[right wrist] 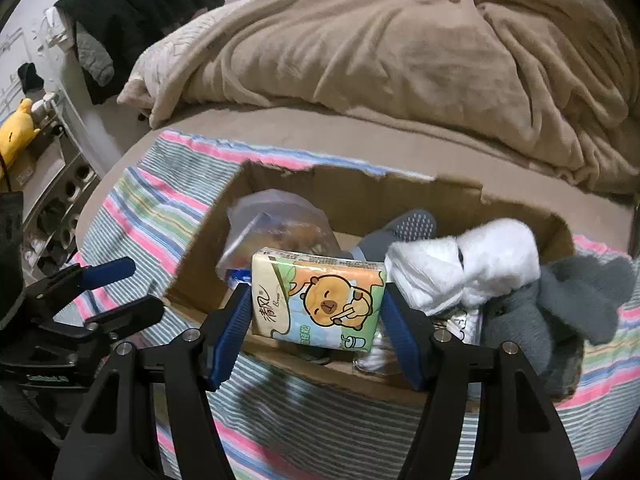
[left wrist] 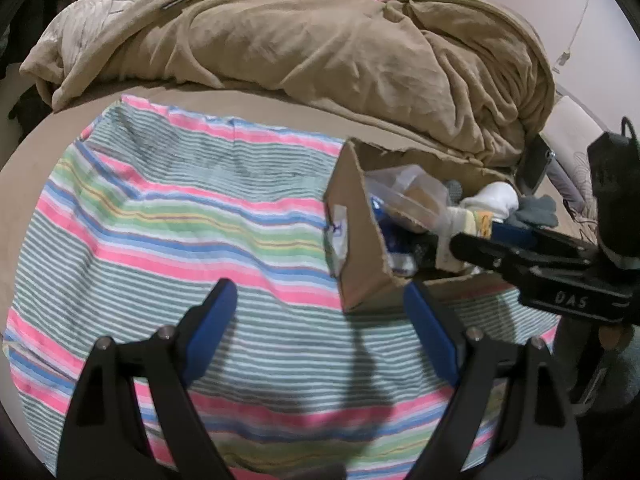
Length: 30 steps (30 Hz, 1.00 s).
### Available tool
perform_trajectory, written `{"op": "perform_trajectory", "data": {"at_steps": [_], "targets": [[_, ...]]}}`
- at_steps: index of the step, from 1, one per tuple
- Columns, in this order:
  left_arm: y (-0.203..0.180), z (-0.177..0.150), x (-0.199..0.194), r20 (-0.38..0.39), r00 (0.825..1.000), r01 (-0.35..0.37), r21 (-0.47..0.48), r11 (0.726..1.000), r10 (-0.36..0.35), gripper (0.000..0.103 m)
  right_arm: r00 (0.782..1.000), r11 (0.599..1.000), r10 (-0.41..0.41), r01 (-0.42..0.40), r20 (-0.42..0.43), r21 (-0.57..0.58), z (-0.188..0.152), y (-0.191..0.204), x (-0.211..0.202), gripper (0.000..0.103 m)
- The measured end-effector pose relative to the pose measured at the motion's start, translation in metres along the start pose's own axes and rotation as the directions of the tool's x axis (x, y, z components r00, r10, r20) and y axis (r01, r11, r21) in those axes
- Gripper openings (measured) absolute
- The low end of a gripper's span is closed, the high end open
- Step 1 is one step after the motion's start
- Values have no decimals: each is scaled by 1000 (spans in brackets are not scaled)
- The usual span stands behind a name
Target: Organize objects
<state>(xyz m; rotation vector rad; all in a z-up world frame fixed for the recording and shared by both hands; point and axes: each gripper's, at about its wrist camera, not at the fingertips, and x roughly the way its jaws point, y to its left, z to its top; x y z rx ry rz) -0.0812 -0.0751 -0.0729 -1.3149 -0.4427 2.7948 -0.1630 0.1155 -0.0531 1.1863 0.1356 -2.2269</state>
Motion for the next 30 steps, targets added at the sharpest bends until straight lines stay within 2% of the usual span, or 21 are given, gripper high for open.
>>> {"op": "perform_trajectory", "data": {"at_steps": [10, 17, 21, 30], "targets": [[-3, -2, -2, 3, 1000, -2, 0, 1000, 2, 87, 1000, 1000, 4, -4, 14, 20, -5, 0, -1, 68], [-10, -8, -11, 6, 1000, 2, 10, 1000, -2, 87, 999, 1000, -4, 3, 48, 22, -9, 1, -15, 75], [-18, -10, -21, 18, 1000, 10, 20, 1000, -10, 87, 998, 1000, -11, 9, 66, 26, -13, 1, -26, 83], [-39, -21, -39, 28, 999, 23, 50, 998, -25, 87, 995, 999, -31, 28, 99, 34, -32, 0, -55, 84]]}}
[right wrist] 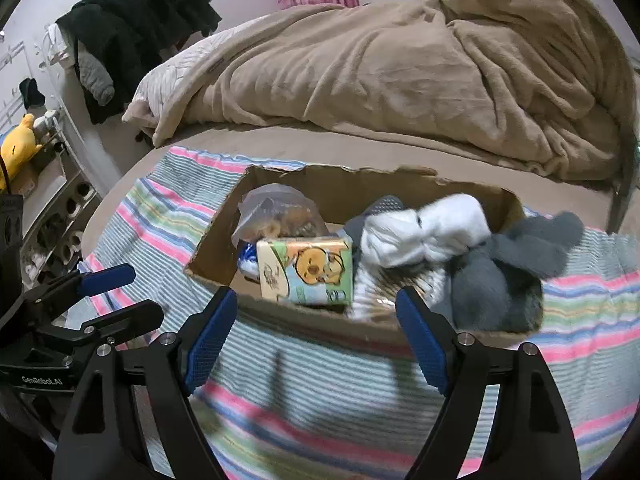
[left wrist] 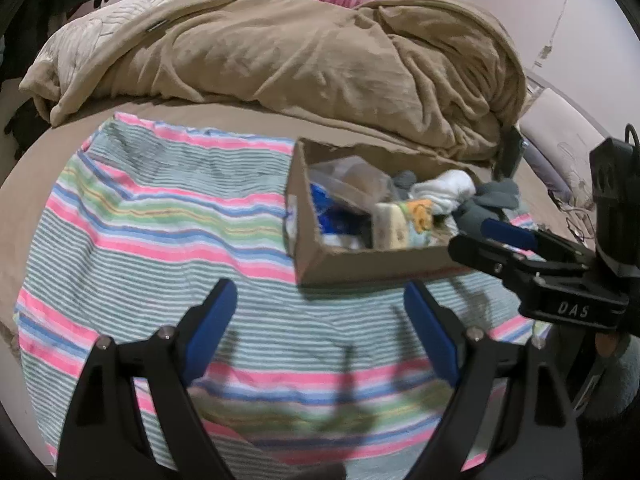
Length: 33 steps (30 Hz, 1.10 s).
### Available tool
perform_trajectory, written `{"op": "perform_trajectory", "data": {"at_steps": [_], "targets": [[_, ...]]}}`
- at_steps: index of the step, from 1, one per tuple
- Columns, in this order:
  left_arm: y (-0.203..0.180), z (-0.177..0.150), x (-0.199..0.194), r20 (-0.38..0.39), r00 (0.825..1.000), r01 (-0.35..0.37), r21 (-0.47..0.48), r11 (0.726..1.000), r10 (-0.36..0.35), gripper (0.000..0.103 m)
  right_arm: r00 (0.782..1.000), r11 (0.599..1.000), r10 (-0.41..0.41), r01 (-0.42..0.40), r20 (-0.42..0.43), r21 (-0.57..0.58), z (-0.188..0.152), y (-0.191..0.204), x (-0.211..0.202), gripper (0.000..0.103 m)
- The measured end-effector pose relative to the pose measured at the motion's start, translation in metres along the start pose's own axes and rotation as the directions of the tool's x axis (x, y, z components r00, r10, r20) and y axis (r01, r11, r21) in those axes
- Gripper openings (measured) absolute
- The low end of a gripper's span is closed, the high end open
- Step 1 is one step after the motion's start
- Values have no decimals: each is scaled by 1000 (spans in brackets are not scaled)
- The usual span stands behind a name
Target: Organize objects
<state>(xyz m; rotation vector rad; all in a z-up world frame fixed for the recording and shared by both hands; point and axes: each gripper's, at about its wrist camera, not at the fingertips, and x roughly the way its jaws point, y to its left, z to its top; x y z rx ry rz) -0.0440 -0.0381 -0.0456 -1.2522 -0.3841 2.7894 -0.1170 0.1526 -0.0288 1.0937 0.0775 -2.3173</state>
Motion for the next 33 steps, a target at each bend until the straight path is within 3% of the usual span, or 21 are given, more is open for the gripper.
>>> {"op": "perform_trajectory", "data": {"at_steps": [24, 29, 33], "targets": [[-46, -45, -28, -25, 999, -31, 51, 998, 32, 87, 998, 998, -47, 45, 51, 38, -61, -16, -66, 84], [-50, -58, -30, -15, 999, -48, 65, 997, 49, 95, 997, 998, -54, 51, 63, 46, -78, -15, -74, 84], [-54, -69, -33, 4, 999, -53, 77, 996, 53, 96, 995, 997, -64, 61, 71, 42, -90, -13, -79, 84]]}}
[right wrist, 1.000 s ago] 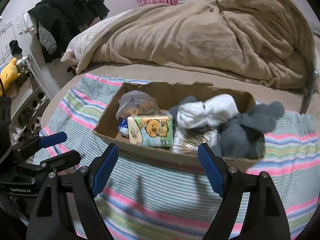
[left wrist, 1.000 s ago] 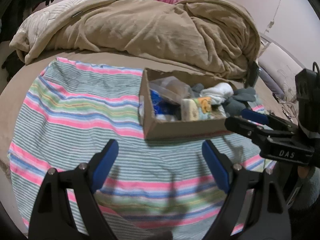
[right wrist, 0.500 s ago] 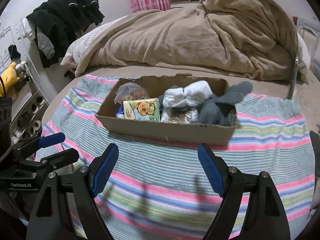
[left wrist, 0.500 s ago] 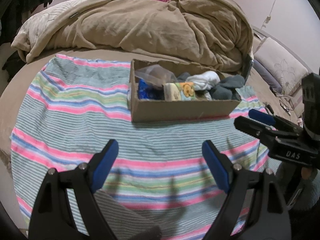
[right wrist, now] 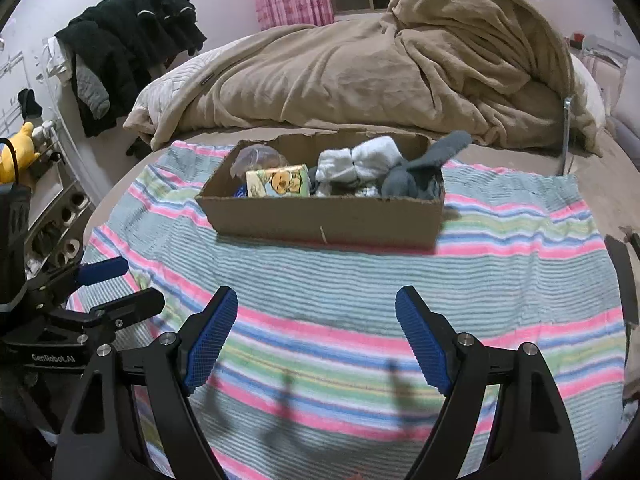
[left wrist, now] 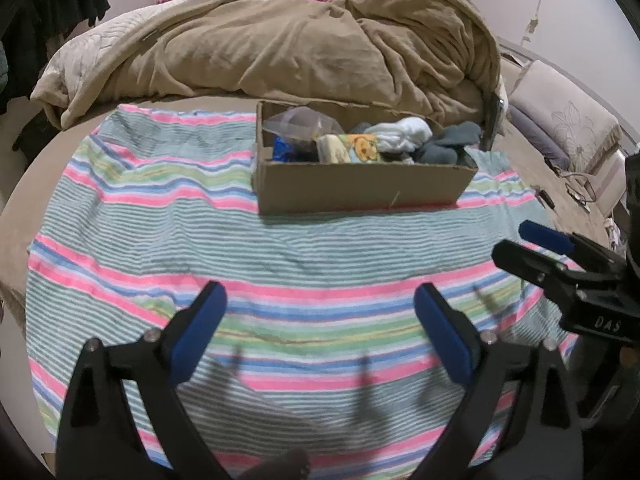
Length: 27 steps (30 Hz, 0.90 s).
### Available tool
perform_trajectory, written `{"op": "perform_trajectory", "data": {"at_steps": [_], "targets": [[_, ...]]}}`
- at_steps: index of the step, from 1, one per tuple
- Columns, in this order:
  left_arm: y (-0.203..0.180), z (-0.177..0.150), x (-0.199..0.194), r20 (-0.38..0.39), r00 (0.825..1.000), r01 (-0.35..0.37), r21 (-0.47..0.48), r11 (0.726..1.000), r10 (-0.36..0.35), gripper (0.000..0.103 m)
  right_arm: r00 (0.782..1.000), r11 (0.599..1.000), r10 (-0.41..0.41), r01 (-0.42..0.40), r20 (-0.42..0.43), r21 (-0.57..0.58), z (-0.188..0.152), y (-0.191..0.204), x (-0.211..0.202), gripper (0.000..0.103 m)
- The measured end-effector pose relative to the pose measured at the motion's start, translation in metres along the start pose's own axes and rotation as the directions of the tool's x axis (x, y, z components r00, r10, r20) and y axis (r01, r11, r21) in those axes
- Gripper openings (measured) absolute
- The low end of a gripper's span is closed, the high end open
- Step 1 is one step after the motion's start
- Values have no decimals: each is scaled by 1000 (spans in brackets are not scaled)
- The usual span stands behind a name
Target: Organize objects
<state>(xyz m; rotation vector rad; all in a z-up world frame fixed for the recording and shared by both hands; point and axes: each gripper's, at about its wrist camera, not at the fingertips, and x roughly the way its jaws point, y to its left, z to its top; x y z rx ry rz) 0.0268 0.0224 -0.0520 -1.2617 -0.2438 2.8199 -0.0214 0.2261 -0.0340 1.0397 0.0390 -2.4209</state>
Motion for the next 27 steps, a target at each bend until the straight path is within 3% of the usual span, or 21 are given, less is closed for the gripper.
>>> {"op": "perform_trajectory", "data": {"at_steps": [11, 27], "targets": [[-3, -17, -8, 61, 998, -23, 37, 999, 20, 98, 998, 999, -48, 47, 39, 14, -25, -8, -15, 84], [-7, -18, -15, 93, 996, -20, 46, 999, 16, 98, 998, 999, -37, 37, 42, 7, -27, -7, -19, 84]]}}
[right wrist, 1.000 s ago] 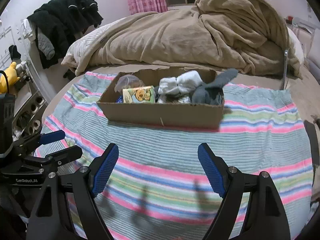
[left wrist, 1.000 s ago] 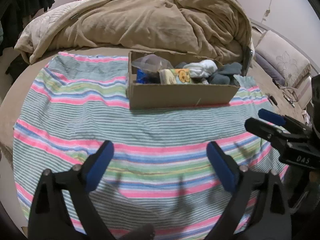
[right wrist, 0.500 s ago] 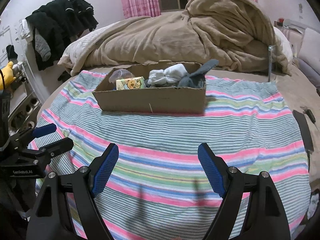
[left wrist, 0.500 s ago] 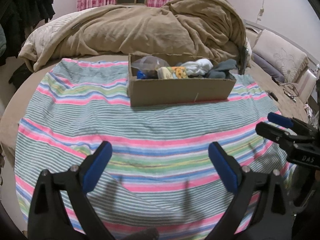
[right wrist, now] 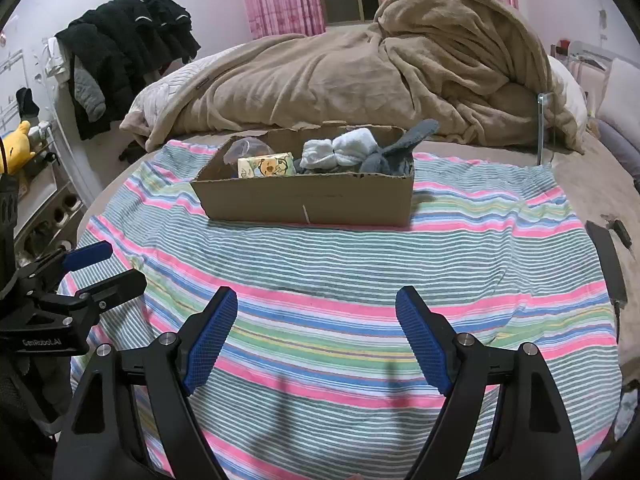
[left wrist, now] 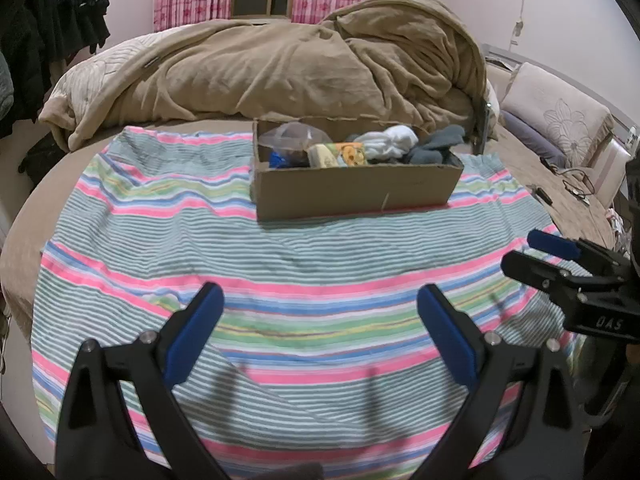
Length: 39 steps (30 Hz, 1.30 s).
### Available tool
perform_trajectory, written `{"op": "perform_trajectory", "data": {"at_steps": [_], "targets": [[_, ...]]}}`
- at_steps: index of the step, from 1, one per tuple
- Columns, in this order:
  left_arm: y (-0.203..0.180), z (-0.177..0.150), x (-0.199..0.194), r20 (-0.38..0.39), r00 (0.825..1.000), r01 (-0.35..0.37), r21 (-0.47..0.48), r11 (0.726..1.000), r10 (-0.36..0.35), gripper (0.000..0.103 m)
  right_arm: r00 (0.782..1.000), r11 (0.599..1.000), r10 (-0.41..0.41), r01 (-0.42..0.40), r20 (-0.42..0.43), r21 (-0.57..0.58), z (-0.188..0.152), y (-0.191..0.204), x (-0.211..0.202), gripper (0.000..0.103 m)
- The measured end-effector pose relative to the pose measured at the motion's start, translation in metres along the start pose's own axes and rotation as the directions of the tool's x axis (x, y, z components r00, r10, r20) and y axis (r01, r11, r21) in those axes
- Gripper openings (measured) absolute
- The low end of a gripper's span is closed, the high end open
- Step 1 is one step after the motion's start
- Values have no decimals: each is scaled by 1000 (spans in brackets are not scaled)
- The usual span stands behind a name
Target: Organize objects
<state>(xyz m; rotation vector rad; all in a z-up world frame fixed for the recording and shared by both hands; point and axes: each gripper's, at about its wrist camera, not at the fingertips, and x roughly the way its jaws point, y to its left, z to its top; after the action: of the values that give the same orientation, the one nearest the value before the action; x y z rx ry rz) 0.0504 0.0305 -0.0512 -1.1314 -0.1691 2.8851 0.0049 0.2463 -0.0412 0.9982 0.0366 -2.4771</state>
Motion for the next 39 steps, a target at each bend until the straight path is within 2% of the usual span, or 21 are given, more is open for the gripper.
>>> {"op": "perform_trajectory", "data": {"at_steps": [12, 39], "targets": [[-3, 5, 5, 19, 1000, -14, 6, 1000, 14, 99, 1000, 1000, 4, -4, -22, 2, 2, -7, 10, 84], [0, 5, 24, -11, 1000, -18, -4, 1000, 18, 99, 999, 999, 13, -12, -50, 35, -1, -21, 31, 84]]}}
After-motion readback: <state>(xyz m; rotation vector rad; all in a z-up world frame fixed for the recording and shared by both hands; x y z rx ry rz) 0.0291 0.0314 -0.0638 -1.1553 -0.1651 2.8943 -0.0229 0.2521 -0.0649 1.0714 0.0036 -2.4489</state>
